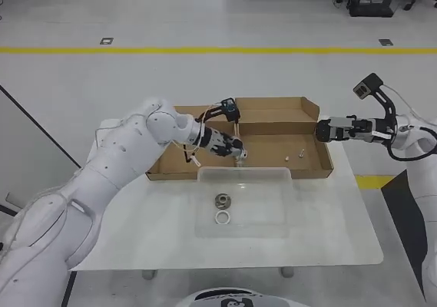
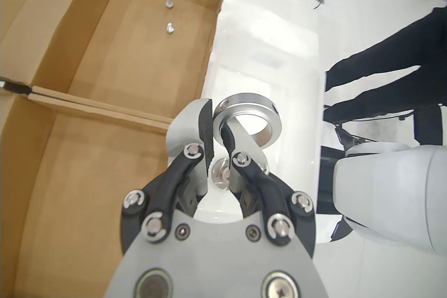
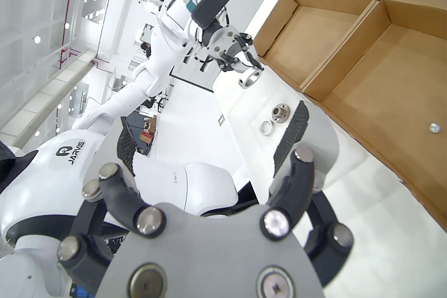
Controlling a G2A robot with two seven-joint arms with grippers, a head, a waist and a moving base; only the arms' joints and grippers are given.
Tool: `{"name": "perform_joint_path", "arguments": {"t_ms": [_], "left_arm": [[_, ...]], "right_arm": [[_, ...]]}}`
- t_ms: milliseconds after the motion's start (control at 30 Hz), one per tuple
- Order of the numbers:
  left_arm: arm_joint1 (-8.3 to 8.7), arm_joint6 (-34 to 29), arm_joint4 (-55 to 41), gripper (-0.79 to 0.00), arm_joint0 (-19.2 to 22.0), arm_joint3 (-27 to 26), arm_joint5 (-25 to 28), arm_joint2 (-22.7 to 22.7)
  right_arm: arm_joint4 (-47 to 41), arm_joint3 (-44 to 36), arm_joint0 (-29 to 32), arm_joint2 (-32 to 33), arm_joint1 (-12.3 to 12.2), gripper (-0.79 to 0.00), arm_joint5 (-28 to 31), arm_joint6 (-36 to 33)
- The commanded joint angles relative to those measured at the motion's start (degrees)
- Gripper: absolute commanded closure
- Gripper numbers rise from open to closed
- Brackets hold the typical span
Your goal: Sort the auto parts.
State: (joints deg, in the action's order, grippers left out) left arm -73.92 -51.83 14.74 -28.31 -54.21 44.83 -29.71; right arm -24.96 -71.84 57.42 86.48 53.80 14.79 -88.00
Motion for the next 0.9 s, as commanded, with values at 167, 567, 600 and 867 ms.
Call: {"name": "perform_joint_path", "arguments": {"t_ms": [167,567,600,867], "left_arm": [[-3.73,7.7,9.7,0.000,2.9,7.5,-4.5,3.7],[-7.46,12.3,19.7,0.000,5.8,17.8,-5.2,6.8],[-7.67,12.1,20.5,0.000,5.9,18.6,-5.1,7.1],[-9.35,10.3,24.8,0.000,5.8,22.5,-6.1,8.8]], "right_arm": [[0.0,0.0,0.0,0.0,0.0,-0.785,0.0,0.0],[0.0,0.0,0.0,0.0,0.0,-0.785,0.0,0.0],[0.0,0.0,0.0,0.0,0.0,-0.785,0.0,0.0],[0.0,0.0,0.0,0.0,0.0,-0.785,0.0,0.0]]}}
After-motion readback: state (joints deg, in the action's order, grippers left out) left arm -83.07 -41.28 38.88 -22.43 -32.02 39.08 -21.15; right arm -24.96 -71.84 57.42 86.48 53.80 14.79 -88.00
